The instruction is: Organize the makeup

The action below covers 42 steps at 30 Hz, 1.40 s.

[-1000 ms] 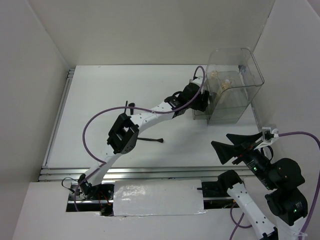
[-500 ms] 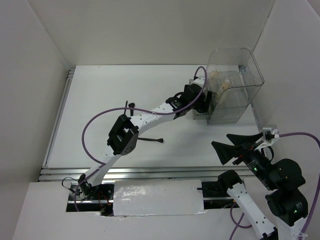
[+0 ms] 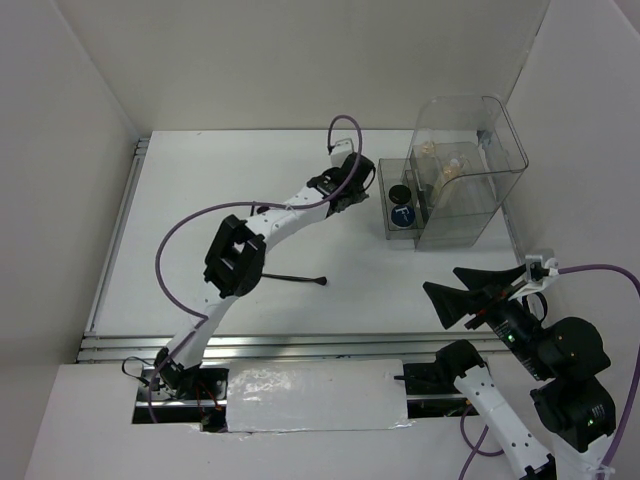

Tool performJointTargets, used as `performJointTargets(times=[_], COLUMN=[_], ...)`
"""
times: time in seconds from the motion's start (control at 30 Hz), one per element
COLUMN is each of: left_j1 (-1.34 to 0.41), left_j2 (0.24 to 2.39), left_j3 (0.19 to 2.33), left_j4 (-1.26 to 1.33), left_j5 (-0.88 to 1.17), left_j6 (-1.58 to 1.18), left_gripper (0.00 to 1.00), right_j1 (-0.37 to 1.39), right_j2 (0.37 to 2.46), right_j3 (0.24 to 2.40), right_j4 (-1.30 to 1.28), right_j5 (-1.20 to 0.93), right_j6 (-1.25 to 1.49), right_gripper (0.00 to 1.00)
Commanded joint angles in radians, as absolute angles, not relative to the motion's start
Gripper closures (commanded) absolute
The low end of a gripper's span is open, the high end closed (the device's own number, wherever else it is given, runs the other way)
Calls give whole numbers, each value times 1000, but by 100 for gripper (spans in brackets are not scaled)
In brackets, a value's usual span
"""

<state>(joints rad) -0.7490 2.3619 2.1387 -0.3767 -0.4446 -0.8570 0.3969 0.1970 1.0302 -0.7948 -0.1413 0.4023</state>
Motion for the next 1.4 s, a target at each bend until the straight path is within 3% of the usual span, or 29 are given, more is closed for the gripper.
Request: performJointTargets(times=[0.0, 0.13, 0.27, 0.53, 0.7, 1.13, 1.37], left_j1=[-765, -764, -765, -767, -761, -758, -747], left_j2=[2436, 2453, 2479, 2560, 2618, 2649, 2579], left_j3=[2157, 2088, 2086, 2238, 2304, 2278, 2197], left_j4=[-298, -16, 103, 101, 141, 258, 242], left_j5=[-296, -115, -9, 32, 75, 150, 80], left_j6=[-887, -845, -825, -782, -807, -856, -867], left_gripper=[76, 68, 62, 58, 45, 28, 14], right_j1=[405, 405, 405, 403, 403, 405, 403], right_j2=[195, 190, 184, 172, 169, 160, 156], right_j3=[1043, 1055, 1062, 1040, 1042, 1035, 1029], right_j4=[-791, -805, -816, -811, -819, -827, -827], right_j5=[-123, -115, -114, -130, -127, -123, -124], right_j6=[385, 376, 368, 370, 364, 356, 359], right_gripper=[0, 0, 0, 0, 0, 0, 0])
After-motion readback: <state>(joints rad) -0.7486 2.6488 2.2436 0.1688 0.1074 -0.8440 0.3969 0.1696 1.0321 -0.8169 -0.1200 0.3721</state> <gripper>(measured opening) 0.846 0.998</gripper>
